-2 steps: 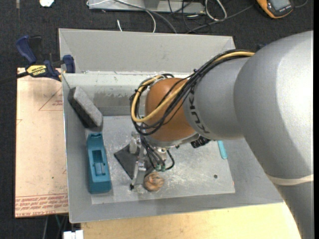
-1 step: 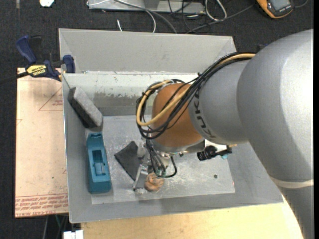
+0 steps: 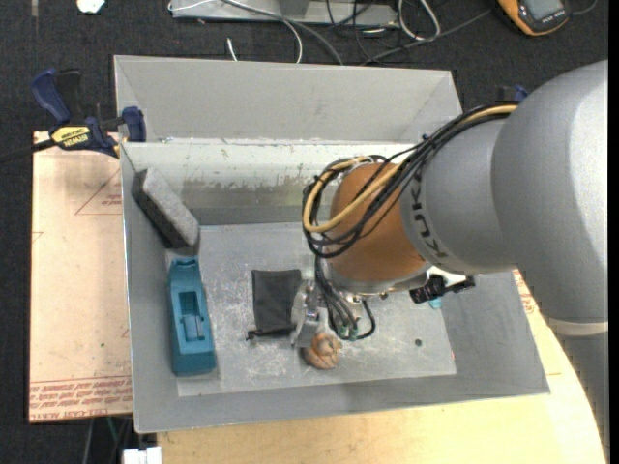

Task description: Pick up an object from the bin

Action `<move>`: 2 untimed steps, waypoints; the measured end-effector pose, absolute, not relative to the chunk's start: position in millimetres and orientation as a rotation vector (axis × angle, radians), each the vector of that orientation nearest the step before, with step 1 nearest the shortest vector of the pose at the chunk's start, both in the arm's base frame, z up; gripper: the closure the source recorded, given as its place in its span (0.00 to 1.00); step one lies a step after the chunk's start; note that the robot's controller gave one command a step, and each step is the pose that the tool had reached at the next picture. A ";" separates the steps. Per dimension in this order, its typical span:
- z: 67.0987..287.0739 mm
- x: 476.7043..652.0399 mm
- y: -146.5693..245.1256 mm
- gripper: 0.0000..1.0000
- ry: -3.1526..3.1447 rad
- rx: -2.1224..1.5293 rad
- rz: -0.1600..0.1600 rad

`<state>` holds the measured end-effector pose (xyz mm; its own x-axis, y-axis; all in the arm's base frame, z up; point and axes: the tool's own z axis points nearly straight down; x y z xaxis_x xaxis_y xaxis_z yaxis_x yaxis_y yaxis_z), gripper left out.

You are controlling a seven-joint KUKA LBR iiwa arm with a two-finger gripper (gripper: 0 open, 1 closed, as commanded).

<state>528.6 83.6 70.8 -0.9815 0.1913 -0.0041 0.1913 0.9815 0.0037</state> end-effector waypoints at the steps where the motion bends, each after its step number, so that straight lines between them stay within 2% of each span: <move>1: 70.9 528.6 83.6 1.00 3.123 0.302 0.005; 2: 123.8 529.7 91.2 1.00 3.128 0.303 0.005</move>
Offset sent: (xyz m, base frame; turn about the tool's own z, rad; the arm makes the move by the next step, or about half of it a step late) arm 0.0085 0.0202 0.1595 0.0094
